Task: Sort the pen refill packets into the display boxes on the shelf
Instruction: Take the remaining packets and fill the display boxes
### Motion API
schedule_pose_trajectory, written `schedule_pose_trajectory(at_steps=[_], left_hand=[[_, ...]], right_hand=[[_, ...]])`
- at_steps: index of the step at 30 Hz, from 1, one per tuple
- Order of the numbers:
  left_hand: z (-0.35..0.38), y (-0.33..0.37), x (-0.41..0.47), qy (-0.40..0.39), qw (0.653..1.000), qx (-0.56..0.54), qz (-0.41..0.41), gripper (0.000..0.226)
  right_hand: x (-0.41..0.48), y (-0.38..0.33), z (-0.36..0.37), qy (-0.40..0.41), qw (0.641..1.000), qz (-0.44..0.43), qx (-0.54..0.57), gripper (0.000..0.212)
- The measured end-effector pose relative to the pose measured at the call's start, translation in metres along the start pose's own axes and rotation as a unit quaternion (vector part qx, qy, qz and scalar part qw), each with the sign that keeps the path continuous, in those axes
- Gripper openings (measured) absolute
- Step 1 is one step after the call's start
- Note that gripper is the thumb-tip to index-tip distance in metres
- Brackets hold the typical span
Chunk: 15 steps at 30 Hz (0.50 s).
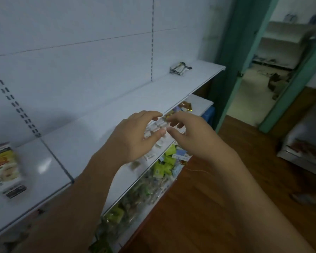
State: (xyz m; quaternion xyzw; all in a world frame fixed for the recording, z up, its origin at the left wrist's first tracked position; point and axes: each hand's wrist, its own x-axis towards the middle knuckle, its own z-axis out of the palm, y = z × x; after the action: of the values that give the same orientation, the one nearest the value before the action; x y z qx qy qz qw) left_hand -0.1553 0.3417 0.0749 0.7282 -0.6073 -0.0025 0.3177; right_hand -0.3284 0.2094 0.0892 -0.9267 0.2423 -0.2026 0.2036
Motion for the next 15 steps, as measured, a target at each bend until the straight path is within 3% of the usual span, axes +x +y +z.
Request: schedule_pose_trajectory(at_steps=[15], left_hand=[[0.158, 0.080, 0.178, -0.055, 0.996, -0.045, 0.052, 0.048]], right_hand=[[-0.012, 0.215, -0.094, 0.064, 0.989, 0.122, -0.049, 0.038]])
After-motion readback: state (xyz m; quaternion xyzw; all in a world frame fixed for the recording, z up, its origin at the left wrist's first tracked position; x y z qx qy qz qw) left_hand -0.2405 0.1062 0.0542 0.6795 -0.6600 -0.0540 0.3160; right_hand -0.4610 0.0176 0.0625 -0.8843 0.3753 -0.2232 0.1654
